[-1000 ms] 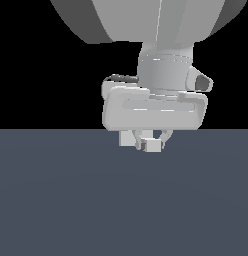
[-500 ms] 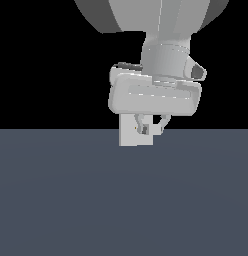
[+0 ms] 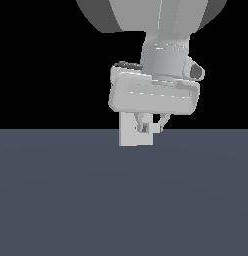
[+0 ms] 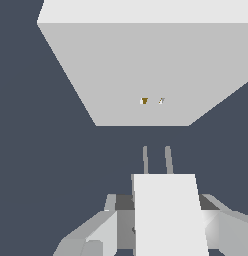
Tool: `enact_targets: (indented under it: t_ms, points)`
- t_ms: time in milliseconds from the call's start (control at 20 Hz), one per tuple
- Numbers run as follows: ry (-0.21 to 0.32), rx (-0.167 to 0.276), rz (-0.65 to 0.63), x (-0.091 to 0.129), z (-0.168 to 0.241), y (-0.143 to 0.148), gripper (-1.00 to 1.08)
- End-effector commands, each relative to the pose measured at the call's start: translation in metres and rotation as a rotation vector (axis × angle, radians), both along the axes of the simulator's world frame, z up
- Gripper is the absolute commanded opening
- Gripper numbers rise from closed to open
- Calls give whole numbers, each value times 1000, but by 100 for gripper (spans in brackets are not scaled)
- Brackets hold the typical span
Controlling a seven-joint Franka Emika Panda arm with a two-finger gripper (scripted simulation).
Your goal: Plug the charger into the wall socket.
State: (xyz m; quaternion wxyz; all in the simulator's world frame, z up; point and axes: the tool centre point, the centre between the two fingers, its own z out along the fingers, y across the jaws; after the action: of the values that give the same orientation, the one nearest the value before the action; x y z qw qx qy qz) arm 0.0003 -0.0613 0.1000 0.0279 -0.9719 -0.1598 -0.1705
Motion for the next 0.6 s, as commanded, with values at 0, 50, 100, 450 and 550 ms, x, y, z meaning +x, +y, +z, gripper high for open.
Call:
enact_targets:
  t_ms: [0,50,100,450,550]
  points:
    - [0,0,0,2,0,1,-100]
    - [0,0,0,4,0,1,-100]
    - [0,0,0,6,0,2,-100]
    - [0,-1,1,30,0,11,-100]
    - [0,-1,1,36,0,13,-100]
